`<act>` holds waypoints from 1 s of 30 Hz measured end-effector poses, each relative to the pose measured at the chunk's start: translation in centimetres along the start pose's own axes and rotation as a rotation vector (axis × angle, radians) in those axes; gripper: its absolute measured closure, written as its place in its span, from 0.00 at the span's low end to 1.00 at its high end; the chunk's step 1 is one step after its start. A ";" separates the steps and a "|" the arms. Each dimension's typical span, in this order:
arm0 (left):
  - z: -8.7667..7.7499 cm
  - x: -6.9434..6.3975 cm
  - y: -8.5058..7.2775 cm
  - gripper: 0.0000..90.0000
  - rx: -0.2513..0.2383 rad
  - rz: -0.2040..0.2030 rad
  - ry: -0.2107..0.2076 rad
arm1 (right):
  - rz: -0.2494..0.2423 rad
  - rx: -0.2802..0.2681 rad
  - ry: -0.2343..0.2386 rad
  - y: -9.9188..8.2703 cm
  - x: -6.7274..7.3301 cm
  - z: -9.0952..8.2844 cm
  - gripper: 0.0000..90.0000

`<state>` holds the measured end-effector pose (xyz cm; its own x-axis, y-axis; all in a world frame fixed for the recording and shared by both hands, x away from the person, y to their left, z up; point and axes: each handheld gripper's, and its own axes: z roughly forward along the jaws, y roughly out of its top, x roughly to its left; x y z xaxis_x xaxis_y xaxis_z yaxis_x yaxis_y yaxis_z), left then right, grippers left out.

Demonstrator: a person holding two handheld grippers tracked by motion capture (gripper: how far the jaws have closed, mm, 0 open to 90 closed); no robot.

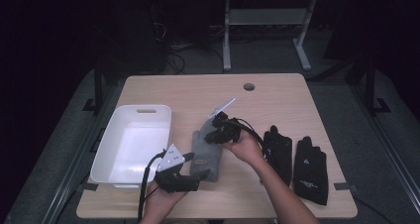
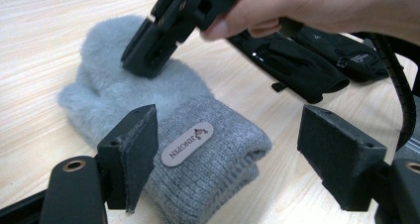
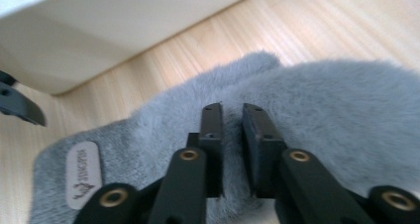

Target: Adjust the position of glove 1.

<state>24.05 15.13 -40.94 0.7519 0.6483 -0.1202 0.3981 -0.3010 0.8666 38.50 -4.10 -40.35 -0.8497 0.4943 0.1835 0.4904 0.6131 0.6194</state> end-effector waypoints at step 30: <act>0.2 0.1 0.2 0.30 0.012 0.009 -0.015 | 0.358 -0.047 -0.014 -1.7 -6.9 1.3 0.30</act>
<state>24.28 15.02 -40.88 0.7629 0.6353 -0.1200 0.3978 -0.3150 0.8617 43.76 -7.75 -43.69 -0.6225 0.6815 0.3848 0.7469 0.3704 0.5522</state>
